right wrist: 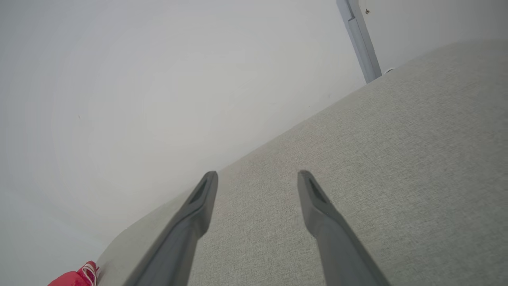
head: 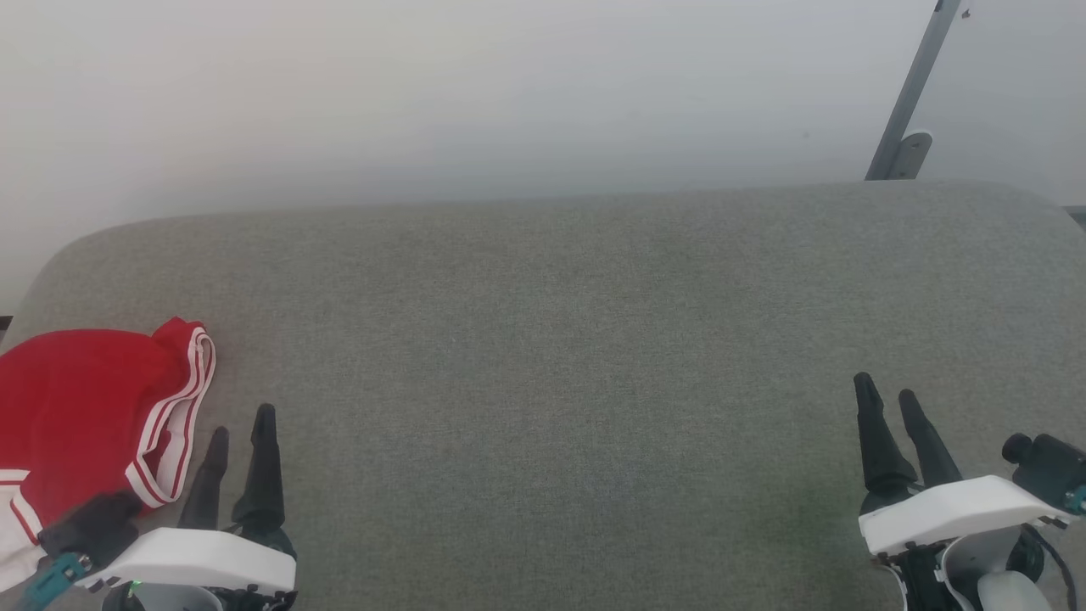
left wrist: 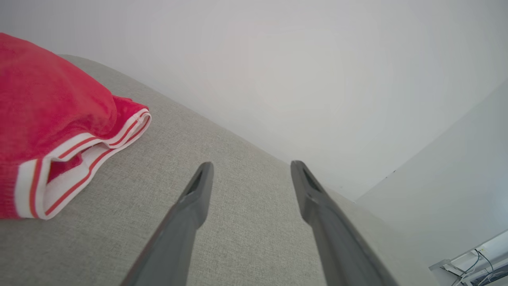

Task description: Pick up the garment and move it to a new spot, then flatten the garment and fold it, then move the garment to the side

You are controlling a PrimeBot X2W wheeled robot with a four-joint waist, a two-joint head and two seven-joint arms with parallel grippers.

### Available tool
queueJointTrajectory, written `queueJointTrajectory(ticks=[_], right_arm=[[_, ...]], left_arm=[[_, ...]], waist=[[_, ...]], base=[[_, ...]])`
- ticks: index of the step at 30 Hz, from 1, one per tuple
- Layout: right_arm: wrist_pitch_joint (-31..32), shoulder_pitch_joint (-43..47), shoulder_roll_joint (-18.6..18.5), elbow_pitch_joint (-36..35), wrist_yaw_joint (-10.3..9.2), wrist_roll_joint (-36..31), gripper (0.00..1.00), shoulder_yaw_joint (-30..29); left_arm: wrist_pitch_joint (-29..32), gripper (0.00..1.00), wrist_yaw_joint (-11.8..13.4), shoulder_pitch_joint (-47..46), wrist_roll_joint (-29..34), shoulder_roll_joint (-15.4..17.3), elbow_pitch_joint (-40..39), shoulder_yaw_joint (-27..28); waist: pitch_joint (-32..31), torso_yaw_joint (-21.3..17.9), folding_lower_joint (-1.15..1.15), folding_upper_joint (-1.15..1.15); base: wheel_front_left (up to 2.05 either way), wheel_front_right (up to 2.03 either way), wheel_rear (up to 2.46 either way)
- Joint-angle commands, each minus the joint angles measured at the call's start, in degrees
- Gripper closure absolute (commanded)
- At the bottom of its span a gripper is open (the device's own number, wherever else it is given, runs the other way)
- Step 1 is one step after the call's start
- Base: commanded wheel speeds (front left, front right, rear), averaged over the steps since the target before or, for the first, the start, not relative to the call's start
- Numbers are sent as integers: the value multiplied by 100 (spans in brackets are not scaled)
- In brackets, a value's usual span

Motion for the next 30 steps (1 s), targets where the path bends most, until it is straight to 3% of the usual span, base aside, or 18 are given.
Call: queueJointTrajectory(ticks=[1, 30], right_arm=[[-62, -105, -38, -77, 1, -173, 0, 11], [-459, -53, -158, -241, 2, -1725, 0, 88]], left_arm=[[-61, 0, -37, -8, 188, 3, -91, 46], [-459, 0, -85, 189, 1621, 137, -253, 23]], waist=[[-1, 0, 0, 0], [-26, 0, 0, 0]], base=[[0, 0, 0], [0, 0, 0]])
